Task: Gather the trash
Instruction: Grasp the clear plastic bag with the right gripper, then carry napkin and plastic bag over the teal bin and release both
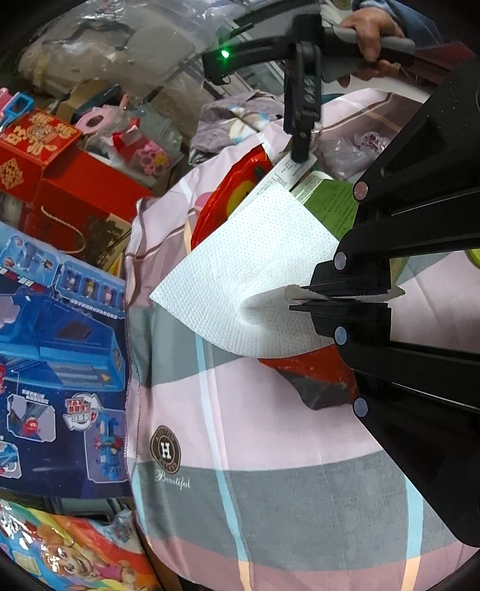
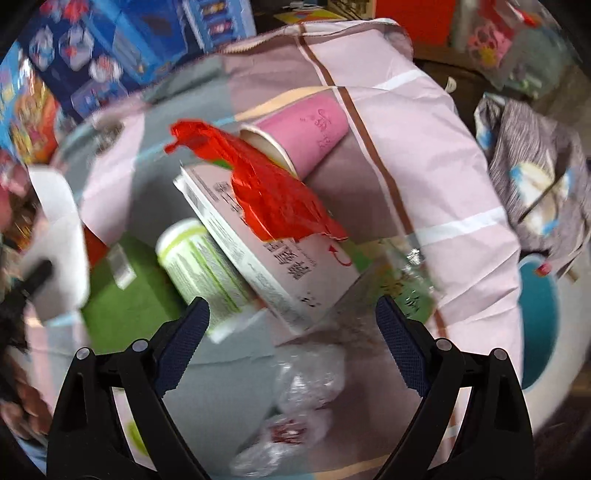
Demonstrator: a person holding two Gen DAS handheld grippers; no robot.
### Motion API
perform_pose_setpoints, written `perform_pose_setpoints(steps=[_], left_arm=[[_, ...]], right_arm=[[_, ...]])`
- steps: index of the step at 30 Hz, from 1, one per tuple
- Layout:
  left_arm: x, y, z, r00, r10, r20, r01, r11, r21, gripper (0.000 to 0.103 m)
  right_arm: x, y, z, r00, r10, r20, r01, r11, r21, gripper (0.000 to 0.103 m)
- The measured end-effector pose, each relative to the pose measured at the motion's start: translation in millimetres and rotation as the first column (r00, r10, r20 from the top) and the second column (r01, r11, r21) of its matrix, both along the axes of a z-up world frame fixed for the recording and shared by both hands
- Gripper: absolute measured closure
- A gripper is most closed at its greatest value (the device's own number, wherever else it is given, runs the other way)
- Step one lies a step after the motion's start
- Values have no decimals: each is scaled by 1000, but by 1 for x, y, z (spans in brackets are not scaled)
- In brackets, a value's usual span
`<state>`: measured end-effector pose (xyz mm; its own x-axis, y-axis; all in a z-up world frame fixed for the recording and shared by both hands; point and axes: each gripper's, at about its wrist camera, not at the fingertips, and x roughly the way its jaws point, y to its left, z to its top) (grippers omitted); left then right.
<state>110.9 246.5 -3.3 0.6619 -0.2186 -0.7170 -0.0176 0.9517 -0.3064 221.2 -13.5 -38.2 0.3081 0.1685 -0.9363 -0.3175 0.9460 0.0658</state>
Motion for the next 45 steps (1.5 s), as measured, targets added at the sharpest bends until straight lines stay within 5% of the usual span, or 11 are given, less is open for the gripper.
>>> perform_pose_setpoints(steps=[5, 11, 13, 15, 25, 32, 39, 45], left_arm=[[3, 1, -3, 1000, -5, -7, 5, 1000, -22, 100], [7, -15, -5, 999, -43, -14, 42, 999, -31, 100], [7, -21, -5, 999, -51, -16, 50, 998, -31, 100], [7, -26, -4, 998, -57, -16, 57, 998, -27, 100], [2, -55, 16, 997, -78, 3, 78, 997, 13, 100], [10, -119, 34, 984, -178, 26, 177, 983, 48, 100], [35, -215, 31, 948, -319, -15, 319, 946, 60, 100], [54, -315, 19, 894, -444, -67, 449, 888, 98, 100]], right_arm=[[-16, -11, -3, 999, 38, -11, -39, 998, -41, 15], [-48, -34, -31, 992, 10, -124, -10, 1000, -6, 17], [-53, -39, -44, 986, 1, -168, 1, 1000, 12, 36], [-54, -42, -54, 976, 8, -219, 6, 998, 63, 69], [-58, -78, -10, 994, -22, -111, 42, 982, 184, 72], [-51, -159, 30, 987, -160, -10, 158, 958, 239, 72], [-46, -267, 46, 935, -351, 57, 321, 901, 293, 72], [-56, -368, 34, 864, -499, 69, 456, 832, 316, 71]])
